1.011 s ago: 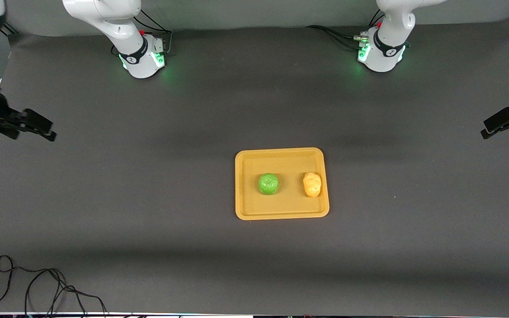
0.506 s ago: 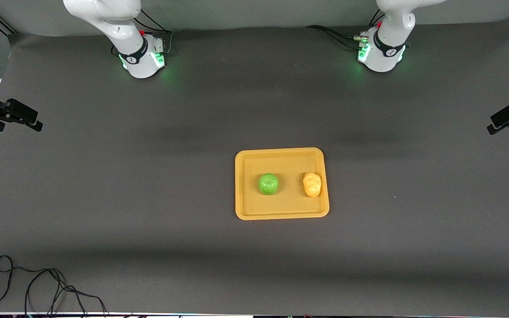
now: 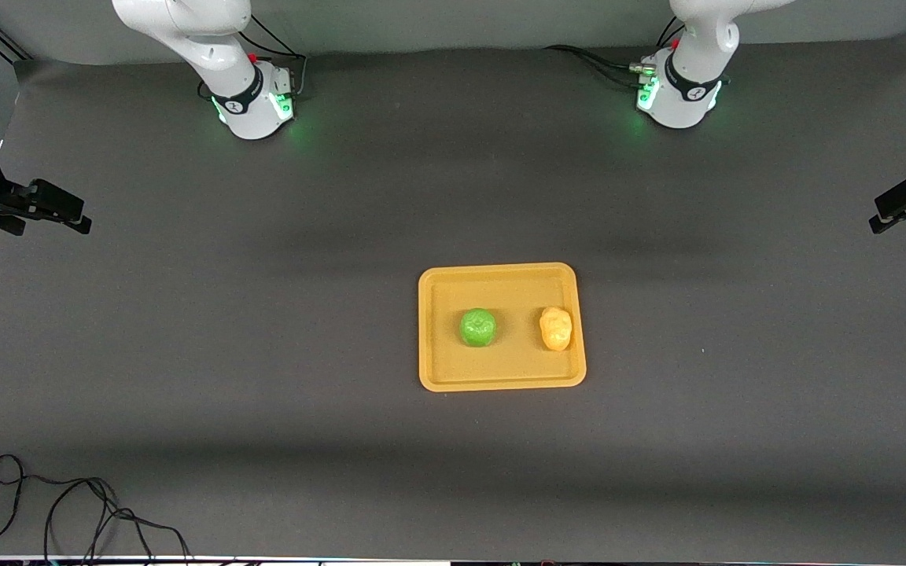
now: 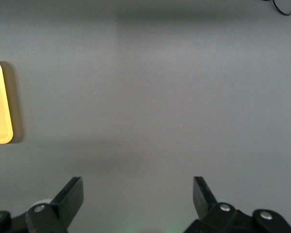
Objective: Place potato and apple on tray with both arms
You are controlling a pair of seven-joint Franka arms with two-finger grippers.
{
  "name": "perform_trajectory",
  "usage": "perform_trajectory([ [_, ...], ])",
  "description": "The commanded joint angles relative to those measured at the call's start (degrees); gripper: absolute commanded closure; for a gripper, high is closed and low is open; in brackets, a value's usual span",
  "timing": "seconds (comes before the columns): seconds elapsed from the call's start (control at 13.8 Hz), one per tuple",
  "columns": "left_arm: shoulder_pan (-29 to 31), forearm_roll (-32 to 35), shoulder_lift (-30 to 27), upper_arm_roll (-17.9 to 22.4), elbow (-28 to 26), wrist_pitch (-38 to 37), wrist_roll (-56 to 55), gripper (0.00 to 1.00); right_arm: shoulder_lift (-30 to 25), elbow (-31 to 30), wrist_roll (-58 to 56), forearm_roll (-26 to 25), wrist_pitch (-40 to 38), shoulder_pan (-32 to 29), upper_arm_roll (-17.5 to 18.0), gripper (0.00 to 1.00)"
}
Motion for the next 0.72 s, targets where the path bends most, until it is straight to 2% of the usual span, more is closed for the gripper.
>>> perform_trajectory([
  [0.0, 0.1, 0.1, -0.5, -0.1, 0.9, -1.5, -0.6, 0.0, -0.4, -0.1, -1.3, 0.4, -0.7, 0.5, -0.1, 0.0],
  [0.14, -0.1, 0.7, -0.5, -0.4, 1.3, -1.7, -3.9, 0.0, -0.4, -0.1, -1.1, 0.4, -0.6, 0.5, -0.1, 0.0],
  [0.65, 0.0, 0.2, -0.4, -0.3, 1.5, -2.8, -4.0, 0.0, -0.8, -0.3, 3.2, 1.1, 1.0, 1.3, -0.2, 0.0],
])
